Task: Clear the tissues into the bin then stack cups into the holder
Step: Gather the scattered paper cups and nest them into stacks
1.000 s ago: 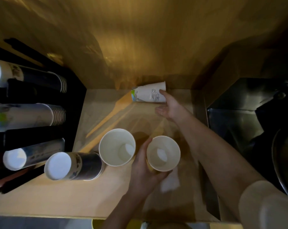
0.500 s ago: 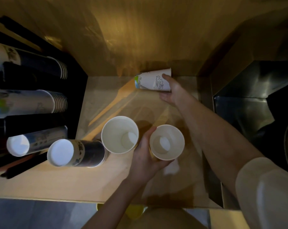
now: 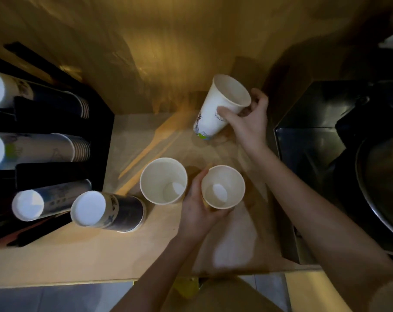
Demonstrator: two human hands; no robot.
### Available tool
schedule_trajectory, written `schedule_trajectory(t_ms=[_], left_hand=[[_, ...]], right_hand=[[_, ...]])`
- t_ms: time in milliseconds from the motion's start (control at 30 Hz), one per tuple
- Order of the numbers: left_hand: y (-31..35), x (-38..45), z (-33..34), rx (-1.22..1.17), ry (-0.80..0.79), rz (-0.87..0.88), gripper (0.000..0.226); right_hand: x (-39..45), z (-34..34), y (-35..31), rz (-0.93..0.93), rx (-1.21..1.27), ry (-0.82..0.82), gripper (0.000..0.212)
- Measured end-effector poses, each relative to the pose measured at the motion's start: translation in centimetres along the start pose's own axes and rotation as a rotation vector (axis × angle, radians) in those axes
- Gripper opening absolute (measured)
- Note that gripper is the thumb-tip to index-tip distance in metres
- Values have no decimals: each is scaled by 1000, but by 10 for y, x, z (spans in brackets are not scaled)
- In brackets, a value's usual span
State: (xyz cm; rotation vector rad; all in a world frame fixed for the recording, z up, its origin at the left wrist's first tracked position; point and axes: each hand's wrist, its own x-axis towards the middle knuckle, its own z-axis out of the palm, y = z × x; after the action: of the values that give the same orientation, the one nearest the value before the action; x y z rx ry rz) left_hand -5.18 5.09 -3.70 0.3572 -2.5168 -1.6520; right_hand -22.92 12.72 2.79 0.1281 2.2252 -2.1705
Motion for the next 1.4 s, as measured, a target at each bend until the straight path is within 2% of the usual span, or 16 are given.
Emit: schedule_trajectory(t_ms=[67, 200, 433, 633, 767, 1000, 1200, 1300, 1400], left_hand=[[-1, -1, 0, -25, -9, 3, 92], [-1, 1, 0, -51, 1, 25, 88], [6, -1, 0, -109, 3, 44, 81], [9, -1, 2, -105, 28, -5, 82], [11, -4, 2, -99, 26, 13, 75], [11, -6, 1, -104, 41, 25, 80], [16, -7, 6, -93, 51, -11, 85], [13, -9, 5, -68, -7, -17, 92], [7, -15, 2, 7, -73, -97, 93]], right_hand=[[-26, -16, -17, -79, 21, -8, 88], [-74, -47, -43, -206, 81, -4, 75], [-121, -82, -31, -308, -200, -113, 77], [-139, -79, 0, -234, -512, -259, 83], [-144, -75, 21, -206, -661, -329, 86], [-146, -77, 38, -230, -789, -288, 72], [-143, -73, 43, -114, -762, -284, 74], [-144, -76, 45, -67, -670, -354, 71], [-145, -79, 46, -51, -604, -363, 70]])
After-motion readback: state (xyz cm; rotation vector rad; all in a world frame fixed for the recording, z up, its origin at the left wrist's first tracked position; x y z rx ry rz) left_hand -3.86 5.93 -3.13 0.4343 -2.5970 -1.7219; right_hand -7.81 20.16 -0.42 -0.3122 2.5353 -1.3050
